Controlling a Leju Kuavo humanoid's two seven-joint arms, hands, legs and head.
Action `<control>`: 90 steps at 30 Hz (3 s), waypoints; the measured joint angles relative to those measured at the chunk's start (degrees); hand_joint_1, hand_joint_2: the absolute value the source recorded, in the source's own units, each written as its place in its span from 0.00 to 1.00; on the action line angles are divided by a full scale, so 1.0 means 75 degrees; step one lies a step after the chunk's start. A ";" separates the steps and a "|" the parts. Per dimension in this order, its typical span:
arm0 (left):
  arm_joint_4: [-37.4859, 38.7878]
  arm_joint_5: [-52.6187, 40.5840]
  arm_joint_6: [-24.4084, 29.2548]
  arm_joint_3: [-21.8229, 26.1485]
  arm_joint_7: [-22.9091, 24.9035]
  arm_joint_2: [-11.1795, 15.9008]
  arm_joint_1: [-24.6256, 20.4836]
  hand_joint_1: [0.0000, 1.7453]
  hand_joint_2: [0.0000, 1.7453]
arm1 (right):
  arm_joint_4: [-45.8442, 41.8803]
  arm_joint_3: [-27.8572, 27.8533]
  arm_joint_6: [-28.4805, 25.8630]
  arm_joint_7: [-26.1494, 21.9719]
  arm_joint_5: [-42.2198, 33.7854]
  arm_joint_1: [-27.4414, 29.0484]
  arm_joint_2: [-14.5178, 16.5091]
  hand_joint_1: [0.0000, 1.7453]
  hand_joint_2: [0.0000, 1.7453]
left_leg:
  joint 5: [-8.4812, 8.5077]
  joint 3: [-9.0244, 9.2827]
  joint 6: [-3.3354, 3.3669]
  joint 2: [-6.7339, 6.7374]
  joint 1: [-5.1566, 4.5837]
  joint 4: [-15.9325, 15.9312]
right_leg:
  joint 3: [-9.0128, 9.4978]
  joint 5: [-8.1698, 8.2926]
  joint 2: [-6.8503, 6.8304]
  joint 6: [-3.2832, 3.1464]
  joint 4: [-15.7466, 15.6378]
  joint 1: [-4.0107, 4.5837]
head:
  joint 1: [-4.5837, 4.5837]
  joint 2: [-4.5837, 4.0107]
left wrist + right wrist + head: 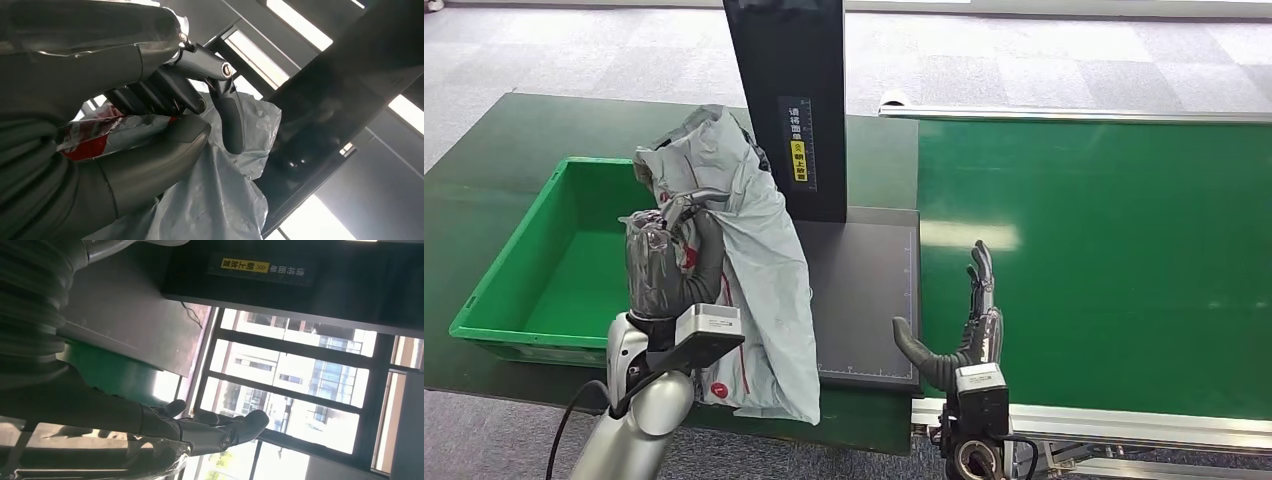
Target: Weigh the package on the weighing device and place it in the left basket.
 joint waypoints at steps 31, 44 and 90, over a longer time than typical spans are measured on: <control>0.6528 -0.4377 0.0597 0.3286 0.3816 0.2229 -0.5717 1.00 1.00 | -0.0119 0.0218 0.0120 -0.0010 -0.0160 0.0234 0.0070 0.00 1.00 | 0.0070 -0.0046 -0.0019 0.0019 0.0008 -0.0001 | -0.0062 0.0069 0.0022 -0.0028 0.0008 0.0011 | 0.0003 0.0000; 0.8315 -0.4831 -0.0214 0.3293 0.4029 0.2537 -0.6065 1.00 1.00 | -0.0119 0.0256 0.0120 0.0047 -0.0193 0.0235 0.0073 0.00 1.00 | 0.0070 -0.0064 -0.0019 0.0013 0.0008 -0.0001 | -0.0078 0.0069 0.0019 -0.0028 0.0007 0.0011 | 0.0002 0.0000; 0.4038 0.6789 -0.4720 0.3299 -0.0623 0.0551 -0.0855 0.00 1.00 | 0.0061 -0.0154 0.0536 0.0431 0.0190 0.0345 0.0108 0.00 1.00 | 0.0020 -0.0047 0.0002 0.0059 -0.0021 0.0000 | -0.0078 0.0044 0.0058 0.0002 0.0001 -0.0019 | 0.0001 0.0000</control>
